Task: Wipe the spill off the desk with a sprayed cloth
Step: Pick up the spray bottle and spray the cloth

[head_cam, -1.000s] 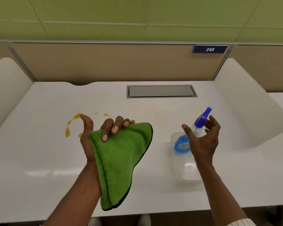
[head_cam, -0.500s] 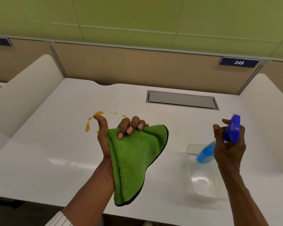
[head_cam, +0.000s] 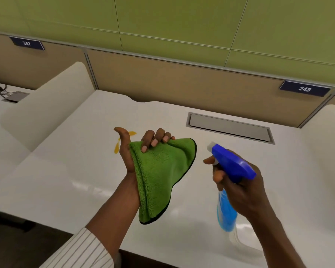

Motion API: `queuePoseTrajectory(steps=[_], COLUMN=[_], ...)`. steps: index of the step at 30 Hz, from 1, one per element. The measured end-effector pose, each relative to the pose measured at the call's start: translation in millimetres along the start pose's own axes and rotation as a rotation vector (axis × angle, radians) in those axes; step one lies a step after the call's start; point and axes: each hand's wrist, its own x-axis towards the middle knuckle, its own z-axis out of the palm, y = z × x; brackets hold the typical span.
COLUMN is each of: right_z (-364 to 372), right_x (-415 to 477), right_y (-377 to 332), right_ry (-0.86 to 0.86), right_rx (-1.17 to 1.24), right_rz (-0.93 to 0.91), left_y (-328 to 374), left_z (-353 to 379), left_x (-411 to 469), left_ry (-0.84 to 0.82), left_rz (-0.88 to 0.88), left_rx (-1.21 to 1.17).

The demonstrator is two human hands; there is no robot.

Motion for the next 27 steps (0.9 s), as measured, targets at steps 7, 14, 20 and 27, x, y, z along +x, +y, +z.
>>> queuePoseTrajectory(steps=[7,14,20,27], right_z=[47.2,57.8,52.1,50.7], right_x=[0.9,9.6,13.7,4.1], right_y=[-2.8,-7.3,-4.7,-6.1], right_ry=[-0.222,-0.265,-0.217,-0.278], right_rx=[0.015,-0.056,-0.073,-0.062], right_rz=[0.117,0.123,0.146,0.151], left_y=[20.1,26.3,29.9,31.0], left_z=[-12.7,-20.2,-23.8,-24.5], left_x=[0.3,-1.8,-2.5,-2.6], left_ry=[0.021,0.028,0.008,0.006], left_rz=[0.037,0.059,0.043,0.042], left_rx=[-0.008,-0.014,-0.032,-0.027])
